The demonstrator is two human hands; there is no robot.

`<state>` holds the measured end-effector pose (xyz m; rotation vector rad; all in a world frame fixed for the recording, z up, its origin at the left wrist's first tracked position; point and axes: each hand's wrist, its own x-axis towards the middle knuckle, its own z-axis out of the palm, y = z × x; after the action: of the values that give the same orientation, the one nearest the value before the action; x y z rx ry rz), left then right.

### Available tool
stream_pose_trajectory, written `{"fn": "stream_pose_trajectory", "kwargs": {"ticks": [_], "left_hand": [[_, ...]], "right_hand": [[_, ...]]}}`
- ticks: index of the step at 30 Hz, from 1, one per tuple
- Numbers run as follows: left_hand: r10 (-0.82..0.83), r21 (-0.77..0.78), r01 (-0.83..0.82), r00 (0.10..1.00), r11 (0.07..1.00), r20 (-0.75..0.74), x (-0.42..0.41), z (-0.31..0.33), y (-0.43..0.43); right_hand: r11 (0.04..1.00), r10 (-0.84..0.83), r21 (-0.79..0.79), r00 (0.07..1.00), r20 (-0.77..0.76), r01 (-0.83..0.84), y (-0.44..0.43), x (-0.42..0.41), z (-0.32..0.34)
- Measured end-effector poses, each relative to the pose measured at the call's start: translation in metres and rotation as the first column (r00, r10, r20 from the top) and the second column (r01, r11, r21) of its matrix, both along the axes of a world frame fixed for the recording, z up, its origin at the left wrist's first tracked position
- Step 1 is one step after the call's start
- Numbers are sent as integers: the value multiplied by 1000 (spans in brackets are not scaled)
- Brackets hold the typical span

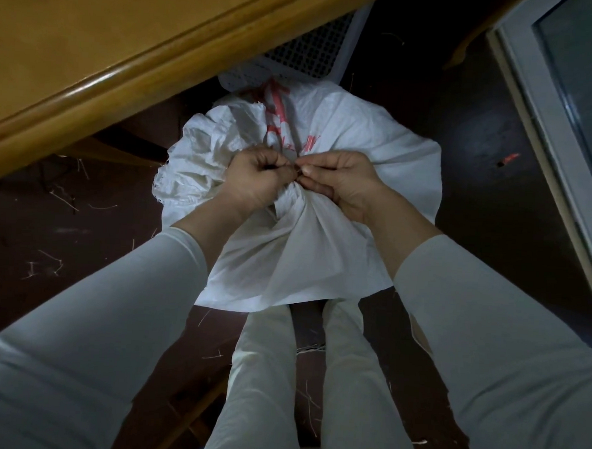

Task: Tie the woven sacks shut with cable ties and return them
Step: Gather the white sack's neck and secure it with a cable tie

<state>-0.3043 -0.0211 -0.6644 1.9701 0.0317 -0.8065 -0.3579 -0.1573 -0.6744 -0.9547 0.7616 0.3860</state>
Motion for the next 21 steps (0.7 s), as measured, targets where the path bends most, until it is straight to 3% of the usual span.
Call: {"fn": "stream_pose_trajectory", "kwargs": {"ticks": [14,21], "left_hand": [[90,-28,-93,992,995,-90,1,5,-2],[52,-41,-55,995,998,-84,-2,2,-1]], "right_hand": [[998,43,-57,999,29,-41,1,1,2],[1000,-1,24,1000,-29,2,-4,-3,5]]}}
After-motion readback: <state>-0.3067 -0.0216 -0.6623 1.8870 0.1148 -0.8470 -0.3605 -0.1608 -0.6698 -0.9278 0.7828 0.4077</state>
